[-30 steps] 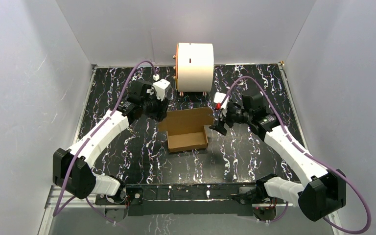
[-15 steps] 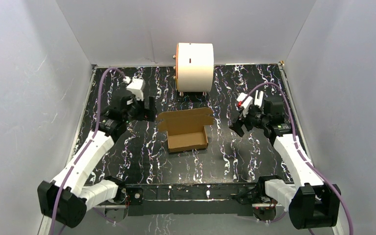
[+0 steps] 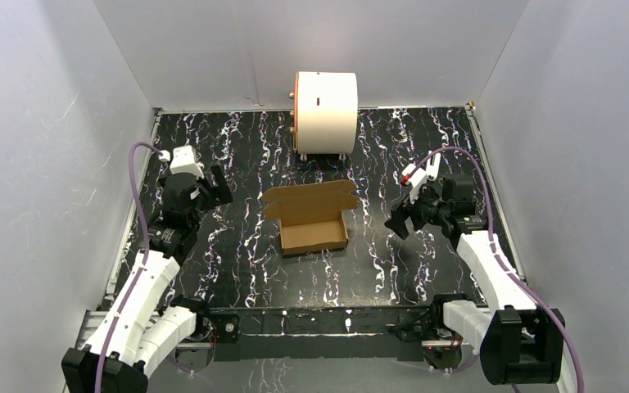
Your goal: Fold the paper box
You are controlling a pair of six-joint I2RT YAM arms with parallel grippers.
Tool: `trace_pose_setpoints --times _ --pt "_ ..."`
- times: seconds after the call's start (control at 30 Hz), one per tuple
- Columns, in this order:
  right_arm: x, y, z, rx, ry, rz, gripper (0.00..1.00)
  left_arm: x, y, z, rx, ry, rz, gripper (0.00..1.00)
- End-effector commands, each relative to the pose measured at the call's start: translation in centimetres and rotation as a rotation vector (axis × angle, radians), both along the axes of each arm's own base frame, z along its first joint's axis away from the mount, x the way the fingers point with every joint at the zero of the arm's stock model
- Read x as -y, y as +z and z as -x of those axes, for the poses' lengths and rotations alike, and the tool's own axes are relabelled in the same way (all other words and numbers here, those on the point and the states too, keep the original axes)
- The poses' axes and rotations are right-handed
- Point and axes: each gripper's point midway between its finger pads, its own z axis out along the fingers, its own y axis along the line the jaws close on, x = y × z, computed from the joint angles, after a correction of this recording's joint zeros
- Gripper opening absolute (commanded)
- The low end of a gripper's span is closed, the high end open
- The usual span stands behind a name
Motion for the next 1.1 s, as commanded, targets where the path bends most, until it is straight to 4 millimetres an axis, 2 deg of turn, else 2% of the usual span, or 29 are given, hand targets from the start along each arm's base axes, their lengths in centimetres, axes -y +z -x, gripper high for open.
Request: trace_pose_setpoints --times 0.0,0.17,0.4,0.47,0.6,0.63,0.67,0.73,0.77,0.8,0.83,1.0,1.07 --pt "-2.5 -0.1 2.0 -0.586 -0.437 -0.463 0.93 -2.9 2.8 0.2 0.13 0.131 -0.03 0.96" --pt "-2.6 -1.3 1.4 -0.665 -0.474 -0.462 0.93 -4.0 3.2 0.8 0.161 0.18 -0.05 0.96" --pt "-2.1 -0.4 0.1 -0.594 -0.44 -0.433 0.93 -4.2 3.6 1.1 0.178 0.187 -0.055 0.96" --pt "-1.9 0.6 -0.5 -0.517 -0.397 -0.406 0.93 -3.1 3.6 0.8 0.184 0.122 -0.042 0.96" --pt "-1.4 2.8 -2.3 -0.338 -0.294 -0.325 0.93 0.7 3.5 0.4 0.194 -0.113 -0.024 0.96" --pt "2.0 2.1 -4.6 -0.244 -0.463 -0.195 0.93 1.6 3.4 0.3 0.187 -0.165 -0.021 0.96" --pt "0.4 3.3 -4.4 -0.237 -0.356 -0.233 0.93 2.4 3.2 0.3 0.176 -0.215 -0.015 0.96" --pt "-0.8 4.8 -4.5 -0.201 -0.242 -0.25 0.93 4.1 2.9 0.4 0.155 -0.304 0.009 0.95" --pt "-1.3 5.3 -4.5 -0.19 -0.196 -0.258 0.98 5.0 2.6 0.4 0.147 -0.359 0.014 0.95" --pt "-2.0 9.9 -7.8 0.075 -0.111 -0.292 1.0 5.7 2.3 0.5 0.132 -0.401 0.02 0.96" --pt "-2.7 10.8 -8.0 0.117 -0.056 -0.295 1.0 6.3 2.1 0.6 0.116 -0.438 0.027 0.96" --pt "-6.4 11.6 -7.2 0.158 0.17 -0.21 0.96 8.0 0.7 1.0 0.029 -0.566 0.023 0.96" --pt "-8.0 11.0 -6.8 0.126 0.246 -0.163 0.96 8.3 0.4 1.2 0.006 -0.595 0.018 0.95"
